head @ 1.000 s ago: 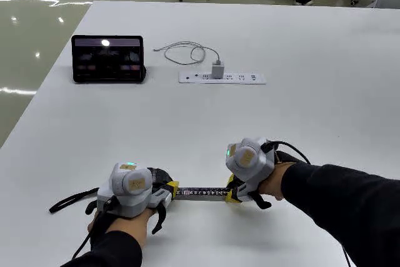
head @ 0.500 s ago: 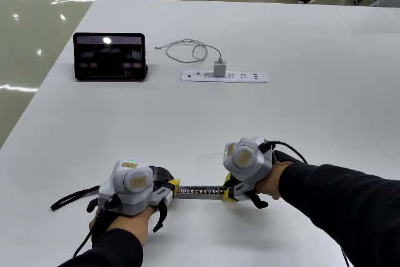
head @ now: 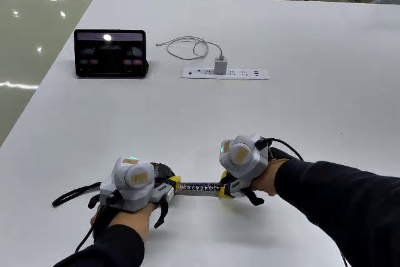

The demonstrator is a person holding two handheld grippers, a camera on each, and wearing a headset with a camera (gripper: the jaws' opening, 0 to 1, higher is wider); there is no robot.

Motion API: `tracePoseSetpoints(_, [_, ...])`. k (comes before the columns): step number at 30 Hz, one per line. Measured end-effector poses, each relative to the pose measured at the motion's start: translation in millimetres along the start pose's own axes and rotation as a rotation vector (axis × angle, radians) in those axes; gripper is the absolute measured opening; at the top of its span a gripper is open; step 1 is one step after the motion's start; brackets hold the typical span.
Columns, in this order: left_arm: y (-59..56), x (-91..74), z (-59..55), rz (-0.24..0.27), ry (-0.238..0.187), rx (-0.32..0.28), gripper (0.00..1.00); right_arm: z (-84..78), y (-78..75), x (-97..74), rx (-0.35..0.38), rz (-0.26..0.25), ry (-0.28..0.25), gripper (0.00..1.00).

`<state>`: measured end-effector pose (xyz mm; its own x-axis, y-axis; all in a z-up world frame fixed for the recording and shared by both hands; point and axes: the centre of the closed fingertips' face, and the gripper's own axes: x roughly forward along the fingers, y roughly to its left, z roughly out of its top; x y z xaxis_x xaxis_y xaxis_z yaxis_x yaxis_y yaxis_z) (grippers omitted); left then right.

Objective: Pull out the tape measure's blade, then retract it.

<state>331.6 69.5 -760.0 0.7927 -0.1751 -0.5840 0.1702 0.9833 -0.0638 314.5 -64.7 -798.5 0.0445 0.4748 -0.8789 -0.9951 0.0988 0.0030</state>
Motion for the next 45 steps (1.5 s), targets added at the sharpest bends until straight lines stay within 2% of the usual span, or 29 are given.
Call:
tracePoseSetpoints(23, [0.1, 0.4, 0.1, 0.002, -0.001, -0.003, 0.60, 12.4, 2.8, 5.7, -0.030, 0.021, -0.027, 0.11])
tracePoseSetpoints(28, [0.1, 0.4, 0.2, 0.002, -0.001, -0.006, 0.60, 18.0, 1.5, 8.3, 0.053, 0.019, -0.081, 0.10])
tracePoseSetpoints(38, [0.5, 0.2, 0.4, 0.002, -0.003, -0.005, 0.60, 24.7, 3.0, 12.4, 0.015, 0.000, -0.088, 0.11])
tracePoseSetpoints(40, [0.6, 0.3, 0.5, 0.001, -0.003, -0.006, 0.60, 25.3, 2.9, 12.4, 0.046, -0.004, -0.098, 0.11])
tracePoseSetpoints(45, [0.4, 0.3, 0.8, 0.002, -0.005, -0.007, 0.60, 32.6, 4.3, 14.3, 0.046, -0.008, -0.124, 0.11])
